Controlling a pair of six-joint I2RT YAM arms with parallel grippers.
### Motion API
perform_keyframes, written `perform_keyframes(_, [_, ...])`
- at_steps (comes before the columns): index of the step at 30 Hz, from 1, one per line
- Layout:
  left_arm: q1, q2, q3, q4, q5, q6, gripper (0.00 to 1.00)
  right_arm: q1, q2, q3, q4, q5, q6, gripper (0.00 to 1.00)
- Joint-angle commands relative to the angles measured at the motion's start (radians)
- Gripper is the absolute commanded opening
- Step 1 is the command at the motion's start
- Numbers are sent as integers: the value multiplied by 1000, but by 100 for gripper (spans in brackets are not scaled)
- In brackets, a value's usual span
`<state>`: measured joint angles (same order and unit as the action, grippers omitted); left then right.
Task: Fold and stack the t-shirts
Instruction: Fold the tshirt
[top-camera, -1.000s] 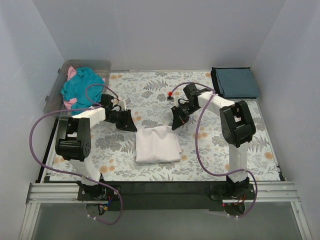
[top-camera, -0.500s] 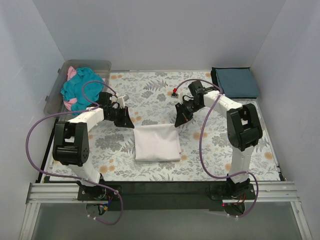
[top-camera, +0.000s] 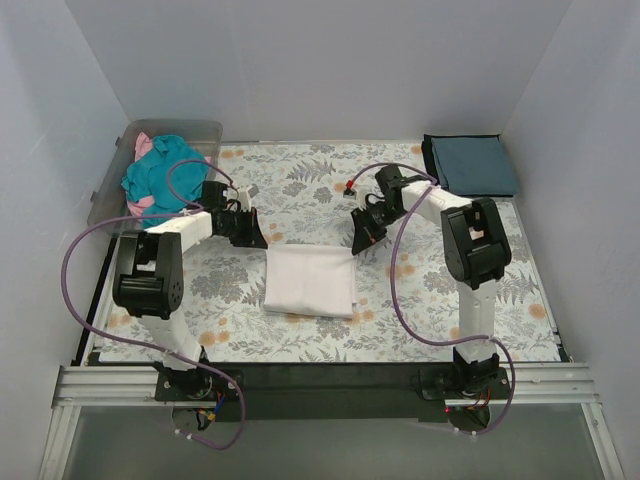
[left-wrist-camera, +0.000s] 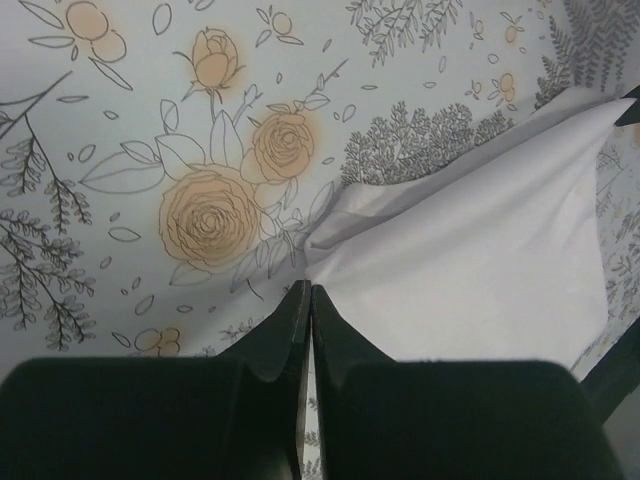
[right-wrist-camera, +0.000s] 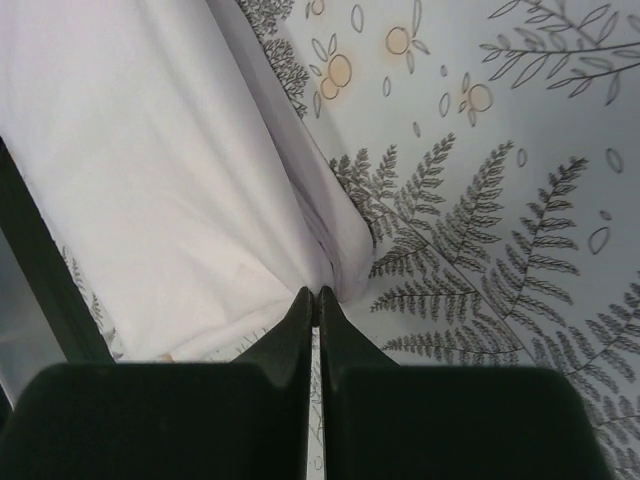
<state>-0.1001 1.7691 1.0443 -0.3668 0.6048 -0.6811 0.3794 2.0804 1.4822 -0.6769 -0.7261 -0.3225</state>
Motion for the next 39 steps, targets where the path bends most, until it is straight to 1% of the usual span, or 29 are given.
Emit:
perform_keyframes(1, [3,41,52,69,-34,3,0,-16,24,76,17,39,11,1])
perform_keyframes(9, [-3,127,140,95,-43,-24,0,-17,78,170,14,82,28,1])
perform_keyframes(11, [-3,128,172,69,-42,-31,12,-16,73,193,10,100,40,3])
perform_keyframes(12, [0,119,180,54,-31,-32,18,-16,67,199,7,108,49,19])
perform_keyframes(13, [3,107,186,19,-17,-34,28,-19,38,205,8,114,53,28])
perform_keyframes(14, [7,64,180,2,24,-34,31,-20,18,205,7,120,56,38])
perform_keyframes(15, [8,37,171,-17,47,-32,36,-25,-2,201,7,123,62,55])
perform_keyframes(17, [10,-52,134,-53,67,-35,49,-28,-72,167,5,102,76,61])
perform_keyframes(19, [10,-103,82,-102,91,-40,50,-28,-141,129,7,67,88,64])
perform_keyframes(20, [10,-146,68,-118,110,-37,49,-30,-160,80,7,-3,91,64])
perform_keyframes(21, [10,-167,37,-130,180,-31,47,-28,-177,57,7,-48,94,64])
perform_keyframes(22, [10,-190,19,-136,214,-34,45,-25,-207,26,11,-93,109,63])
perform_keyframes(23, [10,-230,-4,-133,261,-41,43,-22,-221,0,23,-199,115,63])
perform_keyframes(24, [10,-241,-22,-130,306,-49,36,-16,-230,-52,36,-247,132,62])
perform_keyframes(25, [8,-247,-56,-130,397,-72,33,7,-258,-84,59,-295,154,62])
perform_keyframes(26, [7,-238,-72,-133,436,-84,30,21,-269,-118,127,-388,218,62])
perform_keyframes(27, [5,-228,-84,-139,472,-95,26,41,-281,-197,175,-426,261,62])
perform_keyframes(28, [2,-218,-117,-141,546,-107,25,86,-295,-230,222,-458,298,62])
perform_keyframes(29, [-13,-200,-133,-141,559,-124,25,113,-296,-264,309,-492,378,63])
perform_keyframes(30, [-22,-192,-150,-135,576,-136,25,140,-298,-289,345,-495,407,65])
perform_keyframes(31, [-39,-188,-179,-111,607,-147,25,188,-287,-322,373,-496,430,65])
perform_keyframes(32, [-47,-181,-190,-94,604,-179,25,209,-278,-332,411,-496,444,65])
perform_keyframes(35, [-65,-157,-225,-32,612,-225,28,254,-218,-353,444,-480,467,62])
perform_keyframes(37, [-72,-132,-248,32,558,-291,30,242,-156,-359,447,-461,459,59])
perform_keyframes(38, [-70,-97,-274,57,491,-320,31,230,-135,-370,447,-438,458,58])
perform_keyframes(39, [-66,-73,-274,60,452,-322,32,219,-117,-373,447,-429,456,57])
